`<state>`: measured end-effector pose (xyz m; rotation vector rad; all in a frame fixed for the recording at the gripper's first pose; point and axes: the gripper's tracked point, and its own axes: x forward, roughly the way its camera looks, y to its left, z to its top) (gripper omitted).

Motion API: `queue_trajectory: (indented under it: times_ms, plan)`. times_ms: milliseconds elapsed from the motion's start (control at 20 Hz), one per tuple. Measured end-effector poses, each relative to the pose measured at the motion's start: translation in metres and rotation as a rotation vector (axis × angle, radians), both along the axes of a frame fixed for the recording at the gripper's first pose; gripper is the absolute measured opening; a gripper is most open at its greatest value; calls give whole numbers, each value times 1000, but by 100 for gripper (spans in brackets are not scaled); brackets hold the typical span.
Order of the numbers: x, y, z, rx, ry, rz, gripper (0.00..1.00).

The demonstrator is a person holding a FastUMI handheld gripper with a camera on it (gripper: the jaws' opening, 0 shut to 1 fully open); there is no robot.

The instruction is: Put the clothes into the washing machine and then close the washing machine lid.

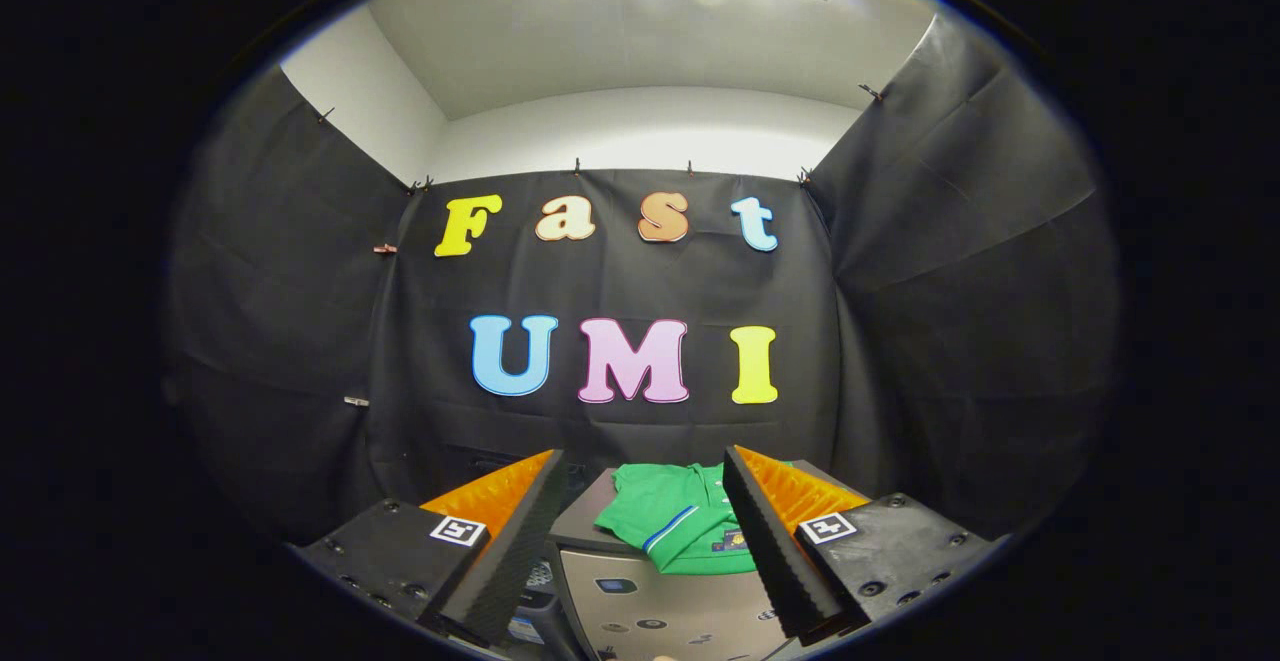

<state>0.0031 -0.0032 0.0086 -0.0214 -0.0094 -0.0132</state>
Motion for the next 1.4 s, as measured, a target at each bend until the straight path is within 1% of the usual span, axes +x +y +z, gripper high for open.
queue_trajectory:
  times_ms: [200,550,750,1050,1400]
  plan:
    - [12,-3,10,0,-9,-2,97]
    - [49,-21,19,2,17,-47,97]
    - [80,-34,16,-7,60,-66,98]
    - [134,-50,8,44,129,-74,98]
    - [197,-77,-14,74,264,-93,98]
